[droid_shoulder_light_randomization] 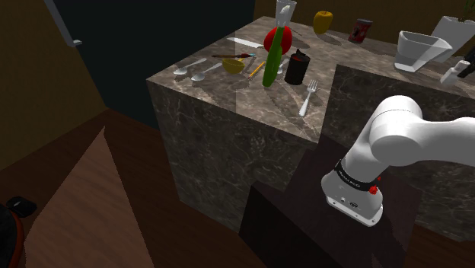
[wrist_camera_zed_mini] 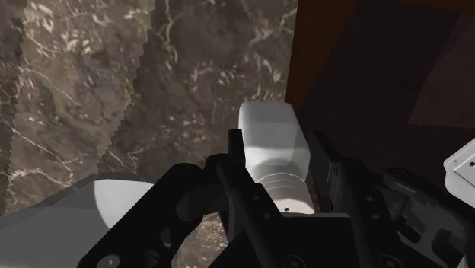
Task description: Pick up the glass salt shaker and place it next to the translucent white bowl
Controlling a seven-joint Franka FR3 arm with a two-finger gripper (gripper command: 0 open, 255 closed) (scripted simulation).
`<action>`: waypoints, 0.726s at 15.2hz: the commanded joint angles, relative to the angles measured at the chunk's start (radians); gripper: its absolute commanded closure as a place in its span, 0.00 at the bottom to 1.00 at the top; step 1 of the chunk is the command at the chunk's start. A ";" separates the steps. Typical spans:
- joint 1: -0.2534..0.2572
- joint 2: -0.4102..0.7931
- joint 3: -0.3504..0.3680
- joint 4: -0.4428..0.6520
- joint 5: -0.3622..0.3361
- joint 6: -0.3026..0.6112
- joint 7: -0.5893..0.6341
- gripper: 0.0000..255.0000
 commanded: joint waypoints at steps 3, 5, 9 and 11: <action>-0.013 -0.021 -0.015 -0.032 -0.015 0.018 0.005 1.00; -0.013 -0.021 -0.015 -0.032 -0.015 0.018 0.005 1.00; -0.013 -0.021 -0.015 -0.032 -0.015 0.018 0.005 1.00; -0.013 -0.021 -0.015 -0.032 -0.015 0.018 0.005 0.00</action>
